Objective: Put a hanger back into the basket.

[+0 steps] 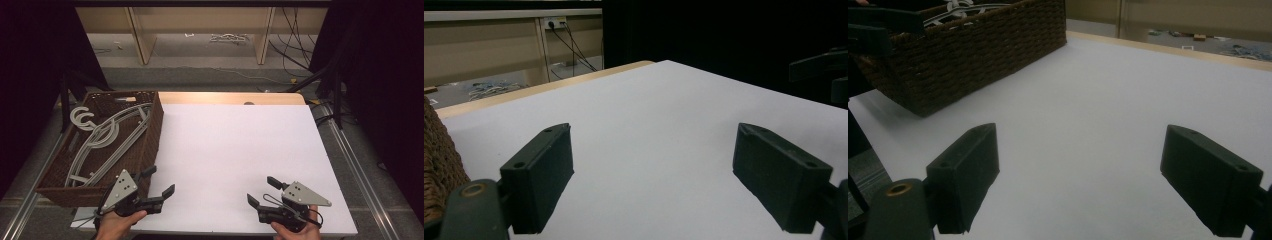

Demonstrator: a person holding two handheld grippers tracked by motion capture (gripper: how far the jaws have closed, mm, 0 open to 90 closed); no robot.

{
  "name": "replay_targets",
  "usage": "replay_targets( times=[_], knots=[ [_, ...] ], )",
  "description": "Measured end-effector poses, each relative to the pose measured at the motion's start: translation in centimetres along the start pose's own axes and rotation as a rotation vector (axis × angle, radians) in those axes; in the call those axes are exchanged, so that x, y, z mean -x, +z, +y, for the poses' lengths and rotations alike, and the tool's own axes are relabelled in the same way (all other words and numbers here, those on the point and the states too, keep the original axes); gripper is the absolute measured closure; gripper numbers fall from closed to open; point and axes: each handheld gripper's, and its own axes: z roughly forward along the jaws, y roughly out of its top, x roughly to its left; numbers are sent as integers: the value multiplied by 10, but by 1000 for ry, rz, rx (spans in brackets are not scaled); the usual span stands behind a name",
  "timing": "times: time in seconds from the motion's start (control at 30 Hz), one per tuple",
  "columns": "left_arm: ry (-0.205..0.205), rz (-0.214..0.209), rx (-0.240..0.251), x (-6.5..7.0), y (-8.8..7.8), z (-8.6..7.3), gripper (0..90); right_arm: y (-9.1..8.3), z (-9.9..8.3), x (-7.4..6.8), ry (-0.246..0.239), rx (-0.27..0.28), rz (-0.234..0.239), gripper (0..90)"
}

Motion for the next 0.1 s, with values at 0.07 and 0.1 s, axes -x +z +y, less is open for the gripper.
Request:
replay_targets(
  times=[0.07, 0.1],
  knots=[
    [-1, 3, -10, 0, 0, 0, 163, 0, 0, 0, 4, -6, 3, 166],
    [-1, 2, -11, 0, 0, 0, 163, 0, 0, 0, 4, -6, 3, 166]
  ],
)
